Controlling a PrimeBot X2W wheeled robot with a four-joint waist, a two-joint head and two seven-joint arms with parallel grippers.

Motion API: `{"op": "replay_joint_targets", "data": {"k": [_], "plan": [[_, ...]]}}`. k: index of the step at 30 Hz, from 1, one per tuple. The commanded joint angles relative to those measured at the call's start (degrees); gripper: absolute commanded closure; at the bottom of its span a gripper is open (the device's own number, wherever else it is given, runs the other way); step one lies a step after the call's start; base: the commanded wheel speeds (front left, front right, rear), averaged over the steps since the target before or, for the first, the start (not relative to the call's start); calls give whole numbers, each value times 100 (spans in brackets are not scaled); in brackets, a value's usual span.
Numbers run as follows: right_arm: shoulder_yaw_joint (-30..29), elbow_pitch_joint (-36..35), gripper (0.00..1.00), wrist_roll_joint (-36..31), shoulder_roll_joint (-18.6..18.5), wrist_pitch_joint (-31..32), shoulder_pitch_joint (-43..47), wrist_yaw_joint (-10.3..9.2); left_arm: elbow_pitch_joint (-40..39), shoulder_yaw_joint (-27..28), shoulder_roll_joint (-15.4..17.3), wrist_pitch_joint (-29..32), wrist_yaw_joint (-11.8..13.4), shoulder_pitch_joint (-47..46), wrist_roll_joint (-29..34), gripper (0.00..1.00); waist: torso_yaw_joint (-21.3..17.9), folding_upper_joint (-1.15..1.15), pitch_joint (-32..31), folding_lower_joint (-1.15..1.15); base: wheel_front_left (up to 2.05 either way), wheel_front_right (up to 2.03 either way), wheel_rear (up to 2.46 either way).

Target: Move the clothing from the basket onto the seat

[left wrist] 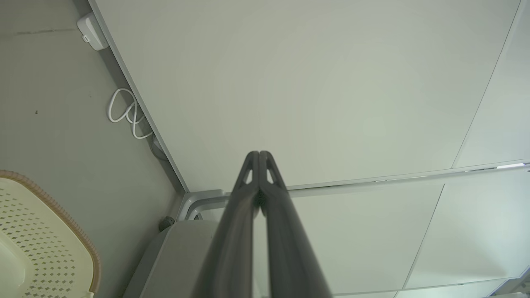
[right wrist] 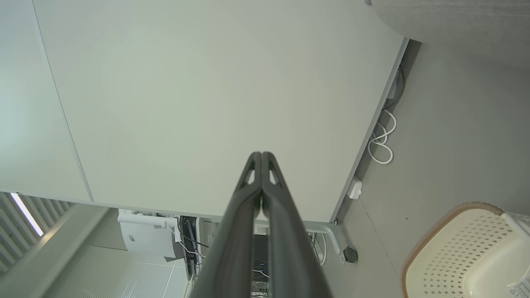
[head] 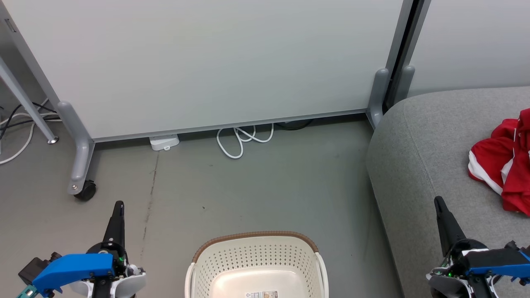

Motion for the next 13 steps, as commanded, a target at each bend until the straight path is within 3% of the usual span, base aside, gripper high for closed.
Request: {"op": "replay_joint_targets", "data": {"k": [1, 13], "plan": [[-19, -37, 100, 145, -37, 43, -126, 6, -55, 59, -6, 49, -7, -100, -125, 100, -8, 0, 5, 0, 0, 0, 0], [-33, -52, 100, 612, -42, 134, -175, 6, -132, 133, -20, 177, -8, -158, -568, 100, -53, 0, 36, 0, 0, 0, 0]]}}
